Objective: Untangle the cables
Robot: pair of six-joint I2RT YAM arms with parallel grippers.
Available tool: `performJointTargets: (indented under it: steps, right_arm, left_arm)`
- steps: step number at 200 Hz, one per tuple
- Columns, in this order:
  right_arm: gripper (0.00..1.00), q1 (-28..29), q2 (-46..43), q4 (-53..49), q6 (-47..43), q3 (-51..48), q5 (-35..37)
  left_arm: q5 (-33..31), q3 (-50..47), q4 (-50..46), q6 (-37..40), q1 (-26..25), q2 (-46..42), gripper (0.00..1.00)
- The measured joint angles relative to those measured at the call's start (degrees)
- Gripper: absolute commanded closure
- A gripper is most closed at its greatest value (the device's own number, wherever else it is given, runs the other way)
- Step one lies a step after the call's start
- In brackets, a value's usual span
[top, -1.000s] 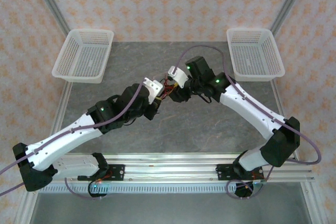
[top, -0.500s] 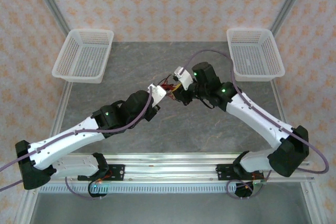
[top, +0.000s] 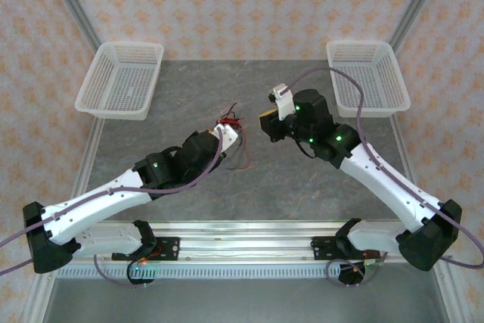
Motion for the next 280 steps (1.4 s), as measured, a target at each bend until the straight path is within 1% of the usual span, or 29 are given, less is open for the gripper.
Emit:
performJointTargets:
  steps: [21, 32, 39, 46, 59, 67, 72, 83, 105, 129, 181, 233, 261, 280]
  right_arm:
    - [0.86, -0.1, 1.0, -0.3, 0.2, 3.0, 0.9]
    - [0.83, -0.1, 2.4, -0.4, 0.2, 5.3, 1.1]
    - [0.77, -0.1, 3.3, -0.3, 0.2, 6.5, 1.2]
    - [0.69, -0.1, 4.0, -0.2, 0.0, 7.2, 1.1]
    - [0.53, -0.1, 4.7, -0.4, -0.7, 7.5, -0.6]
    - [0.45, -0.1, 5.0, -1.1, -1.2, 7.4, -2.4]
    - [0.41, -0.1, 5.1, -1.3, -2.1, 7.2, -3.6]
    - [0.37, 0.2, 5.1, -2.4, -3.4, 6.7, -6.1]
    - [0.36, 1.0, 5.1, -4.8, -5.9, 6.3, -10.4]
    - [0.37, 1.8, 5.5, -6.5, -7.6, 6.3, -13.1]
    - [0.38, 2.0, 8.8, -8.9, -11.2, 5.8, -16.4]
    - [0.39, 2.2, 9.1, -9.5, -15.5, 5.7, -16.6]
    - [0.36, 2.2, 9.0, -9.9, -19.1, 5.4, -18.4]
    - [0.36, 2.2, 9.0, -9.9, -21.8, 4.9, -20.3]
  left_arm:
    - [0.2, 0.0, -0.4, 0.0, -0.1, 0.5, 1.0]
    - [0.6, 0.1, -0.8, -0.1, -0.4, 0.9, 1.0]
    - [1.2, 0.3, -1.2, -0.2, -0.7, 1.3, 1.0]
    - [1.9, 0.7, -1.6, -0.5, -0.8, 1.8, 1.0]
    - [3.4, 1.8, -2.6, -1.1, -0.7, 3.0, 1.0]
    - [4.3, 2.4, -2.9, -1.6, -0.7, 3.6, 1.0]
    - [4.9, 2.7, -2.9, -1.7, -0.7, 3.9, 1.0]
    - [6.2, 3.1, -3.0, -1.7, -0.8, 4.2, 1.0]
    - [7.8, 3.1, -2.9, -1.6, -0.7, 4.2, 1.0]
    - [8.7, 3.1, -2.8, -1.4, -0.7, 4.2, 1.0]
    - [12.5, 3.1, -1.8, 0.0, -0.7, 2.3, 1.0]
    - [16.6, 3.1, -2.2, -0.2, -0.7, 0.9, 1.0]
    - [18.8, 3.1, -2.9, -0.3, -0.7, -0.6, 1.0]
    - [20.5, 3.1, -3.5, -0.7, -0.7, -1.6, 1.0]
